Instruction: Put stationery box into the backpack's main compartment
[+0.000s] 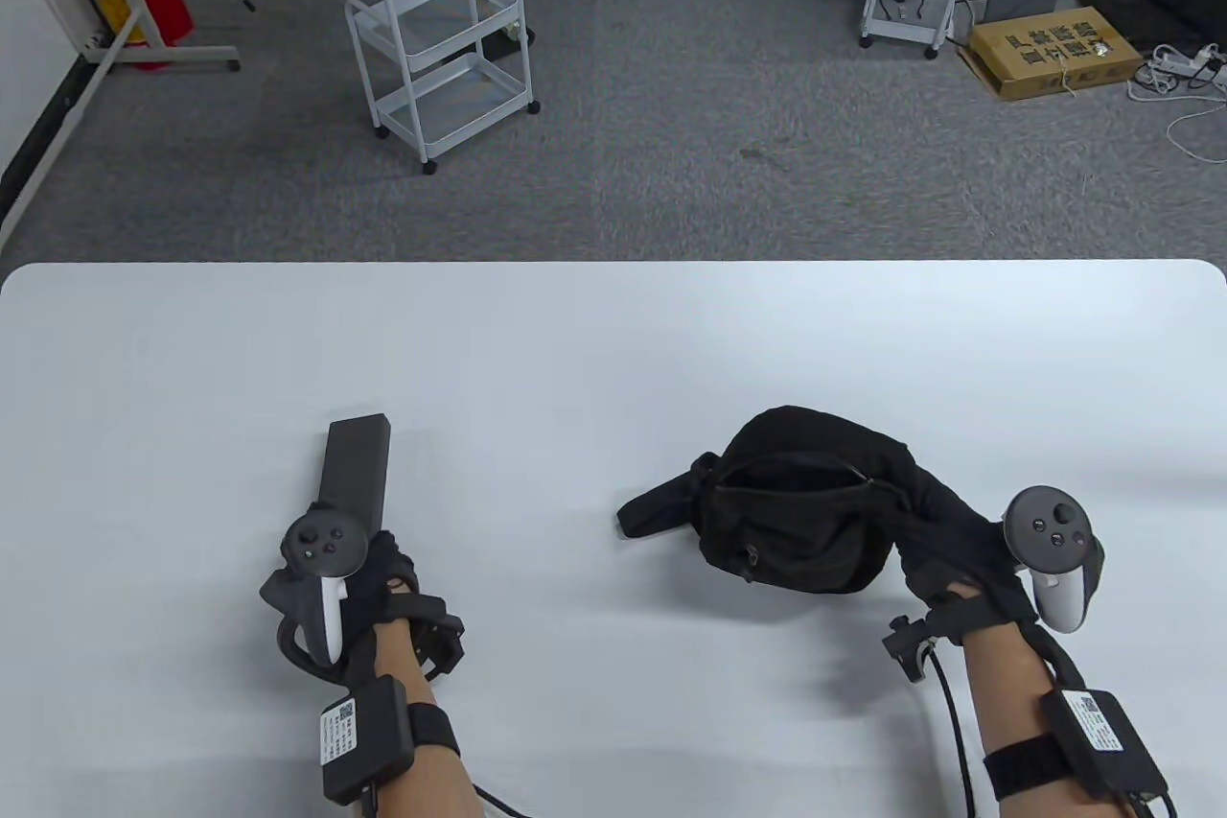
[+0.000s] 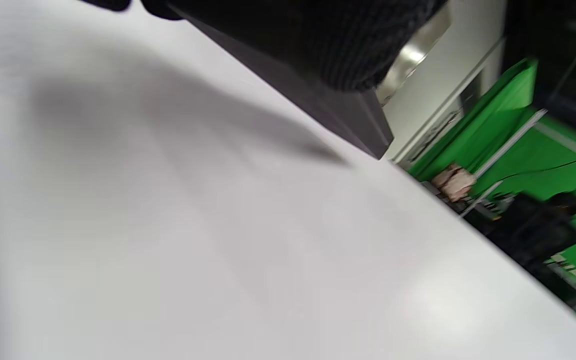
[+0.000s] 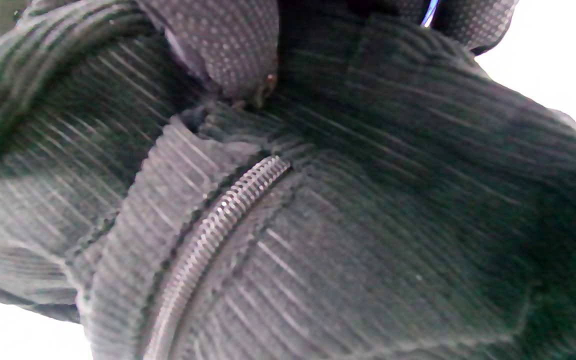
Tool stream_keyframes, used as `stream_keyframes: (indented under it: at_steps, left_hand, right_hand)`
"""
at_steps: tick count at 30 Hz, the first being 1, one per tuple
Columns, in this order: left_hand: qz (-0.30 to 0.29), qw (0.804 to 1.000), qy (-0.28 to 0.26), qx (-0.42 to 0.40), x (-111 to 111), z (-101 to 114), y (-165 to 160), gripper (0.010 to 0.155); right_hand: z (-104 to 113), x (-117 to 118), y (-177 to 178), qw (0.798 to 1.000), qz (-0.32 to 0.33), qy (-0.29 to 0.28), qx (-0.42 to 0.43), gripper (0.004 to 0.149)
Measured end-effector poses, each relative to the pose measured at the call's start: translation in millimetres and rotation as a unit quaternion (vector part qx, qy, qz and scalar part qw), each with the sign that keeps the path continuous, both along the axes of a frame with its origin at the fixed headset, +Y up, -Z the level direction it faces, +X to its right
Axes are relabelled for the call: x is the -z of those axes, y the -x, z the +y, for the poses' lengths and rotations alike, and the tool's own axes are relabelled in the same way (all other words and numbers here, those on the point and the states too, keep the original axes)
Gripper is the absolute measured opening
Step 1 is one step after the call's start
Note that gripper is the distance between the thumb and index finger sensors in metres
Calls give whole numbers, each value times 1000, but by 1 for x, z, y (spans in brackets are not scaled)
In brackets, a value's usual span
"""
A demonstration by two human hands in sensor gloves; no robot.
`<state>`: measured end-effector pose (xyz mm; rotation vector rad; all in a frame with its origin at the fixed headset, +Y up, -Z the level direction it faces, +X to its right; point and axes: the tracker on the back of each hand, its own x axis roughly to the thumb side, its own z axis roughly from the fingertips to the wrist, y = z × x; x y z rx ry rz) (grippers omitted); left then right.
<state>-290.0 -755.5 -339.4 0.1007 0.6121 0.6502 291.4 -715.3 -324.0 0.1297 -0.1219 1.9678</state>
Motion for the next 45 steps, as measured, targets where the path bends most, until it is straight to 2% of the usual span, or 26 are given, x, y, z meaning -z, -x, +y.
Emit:
stream_keyframes:
  at_steps: [2, 5, 11, 16, 21, 25, 32, 45]
  left_hand:
    - [-24, 999, -29, -6, 2, 11, -8, 72]
    - [-68, 992, -103, -22, 4, 32, -25, 68]
    - [-162, 966, -199, -28, 3, 74, -64, 61]
    - [-250, 929, -270, -36, -6, 113, -98, 55]
    - [-328, 879, -334, -94, -18, 145, -125, 56]
    - [-373, 849, -342, -152, -27, 159, -140, 56]
    - [-397, 838, -342, -151, -37, 168, -149, 56]
    - [-439, 835, -308, -122, -39, 171, -173, 57]
  right_hand:
    - [0, 0, -1, 1000, -4, 0, 0, 50]
    - [1, -1, -2, 1000, -10, 0, 1, 51]
    - [2, -1, -3, 1000, -17, 4, 1, 50]
    - [2, -1, -5, 1000, -24, 6, 1, 51]
    - [2, -1, -6, 1000, -29, 8, -4, 51]
    - [2, -1, -6, 999, -31, 10, -5, 51]
    - [2, -1, -6, 999, -33, 10, -7, 51]
    - [2, 0, -3, 999, -28, 9, -11, 51]
